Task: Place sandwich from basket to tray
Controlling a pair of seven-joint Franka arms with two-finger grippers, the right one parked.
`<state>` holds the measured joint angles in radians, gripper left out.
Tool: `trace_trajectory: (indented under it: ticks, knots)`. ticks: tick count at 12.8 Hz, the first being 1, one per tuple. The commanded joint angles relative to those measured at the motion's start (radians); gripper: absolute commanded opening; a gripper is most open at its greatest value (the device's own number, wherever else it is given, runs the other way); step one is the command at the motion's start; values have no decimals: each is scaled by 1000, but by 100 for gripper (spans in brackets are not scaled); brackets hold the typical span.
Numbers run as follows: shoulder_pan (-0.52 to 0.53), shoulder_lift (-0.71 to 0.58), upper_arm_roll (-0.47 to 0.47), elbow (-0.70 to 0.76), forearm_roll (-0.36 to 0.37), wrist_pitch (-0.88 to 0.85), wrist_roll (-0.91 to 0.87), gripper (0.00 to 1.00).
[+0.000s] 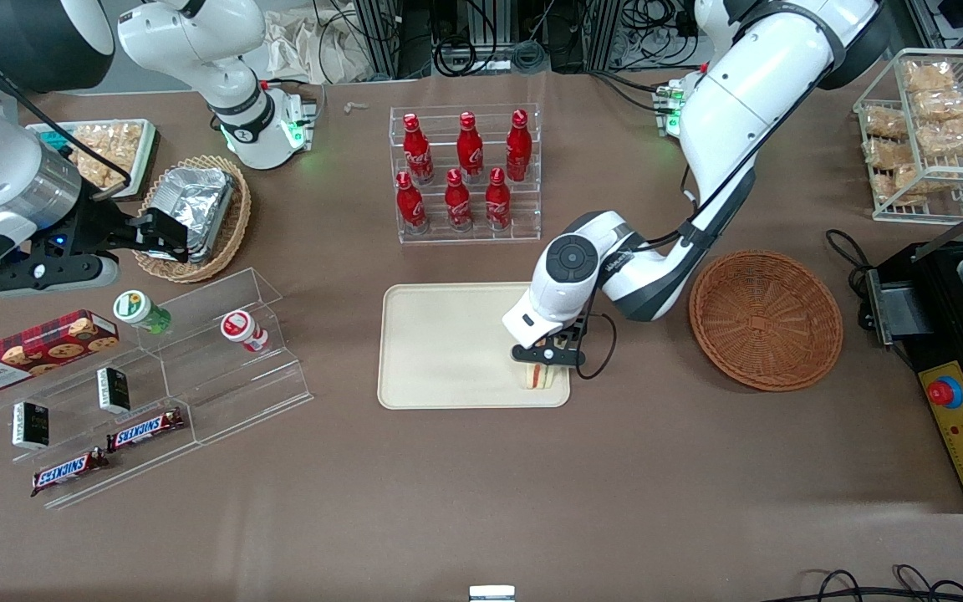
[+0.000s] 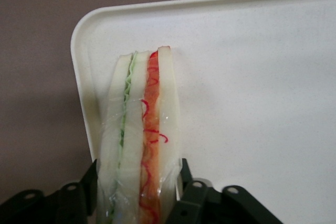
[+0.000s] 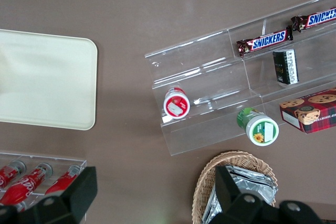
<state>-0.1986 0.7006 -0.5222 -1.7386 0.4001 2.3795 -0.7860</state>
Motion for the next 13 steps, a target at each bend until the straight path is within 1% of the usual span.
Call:
trace_trajectory:
  ticks: [1, 3, 5, 7, 8, 9, 10, 12, 13]
  knots:
    - [-4, 14, 2, 22, 29, 11, -36, 100]
    - [-2, 1, 1, 22, 20, 0, -39, 100]
    - [1, -41, 1, 21, 20, -29, -77, 100]
    - [18, -116, 1, 31, 17, -116, -67, 100]
    - [43, -159, -1, 31, 17, -152, -62, 100]
    - [86, -238, -7, 30, 11, -214, -2, 100]
    - [111, -295, -5, 31, -22, -265, 72, 100]
    - [221, -410, -5, 33, -146, -345, 277, 100]
    - [270, -470, -2, 39, -193, -388, 394, 100]
